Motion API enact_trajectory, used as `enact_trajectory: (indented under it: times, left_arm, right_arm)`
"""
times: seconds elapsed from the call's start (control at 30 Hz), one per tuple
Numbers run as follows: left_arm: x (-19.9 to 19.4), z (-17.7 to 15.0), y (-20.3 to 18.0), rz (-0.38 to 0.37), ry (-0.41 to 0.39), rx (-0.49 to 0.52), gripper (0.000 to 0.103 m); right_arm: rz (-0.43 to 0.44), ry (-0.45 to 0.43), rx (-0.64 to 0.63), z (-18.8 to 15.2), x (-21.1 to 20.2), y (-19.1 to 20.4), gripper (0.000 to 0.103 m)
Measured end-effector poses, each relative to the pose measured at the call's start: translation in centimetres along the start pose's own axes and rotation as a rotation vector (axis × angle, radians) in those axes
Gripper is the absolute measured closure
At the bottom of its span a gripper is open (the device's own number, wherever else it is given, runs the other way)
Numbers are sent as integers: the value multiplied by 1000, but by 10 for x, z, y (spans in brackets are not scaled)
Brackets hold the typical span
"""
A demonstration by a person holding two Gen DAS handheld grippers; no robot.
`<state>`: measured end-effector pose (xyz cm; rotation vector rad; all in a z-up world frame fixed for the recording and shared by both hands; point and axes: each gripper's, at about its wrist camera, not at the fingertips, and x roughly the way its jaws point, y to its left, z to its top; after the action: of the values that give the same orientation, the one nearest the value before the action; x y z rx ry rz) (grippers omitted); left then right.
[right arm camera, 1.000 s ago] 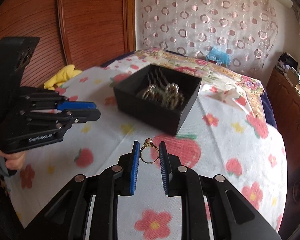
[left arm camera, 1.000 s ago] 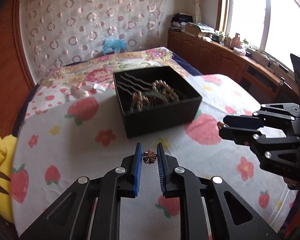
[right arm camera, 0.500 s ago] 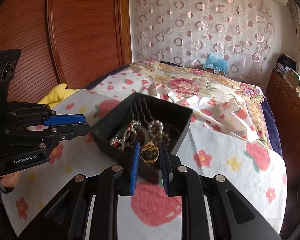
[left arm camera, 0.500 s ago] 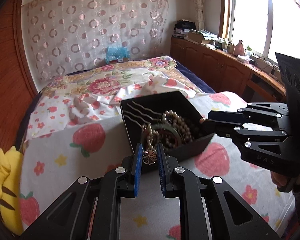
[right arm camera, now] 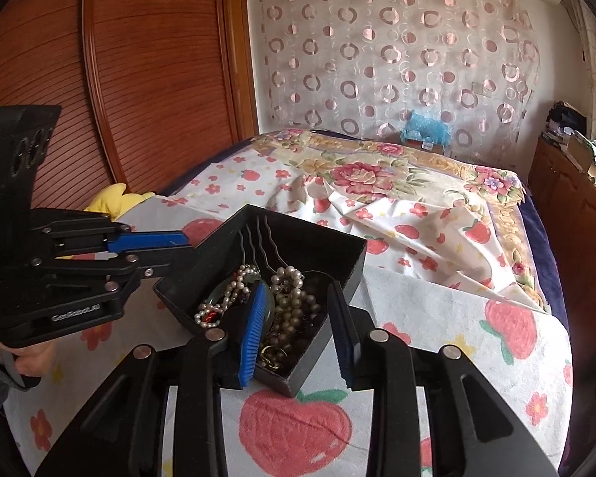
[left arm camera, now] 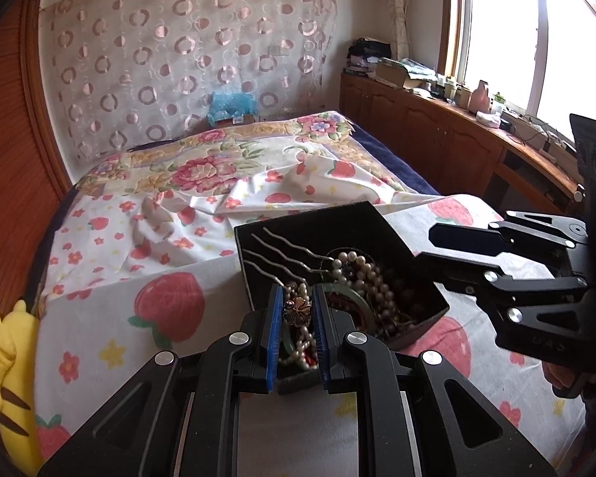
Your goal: Organize jewelry
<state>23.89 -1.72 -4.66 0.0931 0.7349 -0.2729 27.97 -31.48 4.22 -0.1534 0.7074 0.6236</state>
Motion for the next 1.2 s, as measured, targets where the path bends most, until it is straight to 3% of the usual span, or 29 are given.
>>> enact_trajectory:
  times: [0.2,0.33,0.4,0.47,0.53,0.63,0.8,0.9,1.2]
  left_arm:
    - [3,5,-3,2,-7,-7,87]
    - [-2,3,-3,8,-20,-20,63]
    - [-7,0,-2,16,-24,-29,60]
    - [-13,-3,-2,27,-29,-37,44]
    - [-23,-9,-4,41,-45,-44,29]
    - [-38,-20,-4,65,-57,-61,16]
    - [-63,-41,-9,99,-78,-83,9]
    - [-80,-54,-14,118,-92,-97,8]
    - [-116,-73,-25,157,-127,-103,8]
  right_arm:
    - [-16,2,9,-8,-6,-4,68]
    - [-25,3,22,-16,-11,-4,68]
    - [-32,-1,31,-21,-16,-1,68]
    - [-39,-9,42,-25,-23,0,68]
    - [-51,-22,61,-30,-33,2,62]
    - [-82,-54,84,-37,-51,7,43]
    - [-144,-113,119,-54,-83,18,15]
    - [-179,-150,136,-64,-104,27,4]
    - [-203,-196,157,-74,-137,39,3]
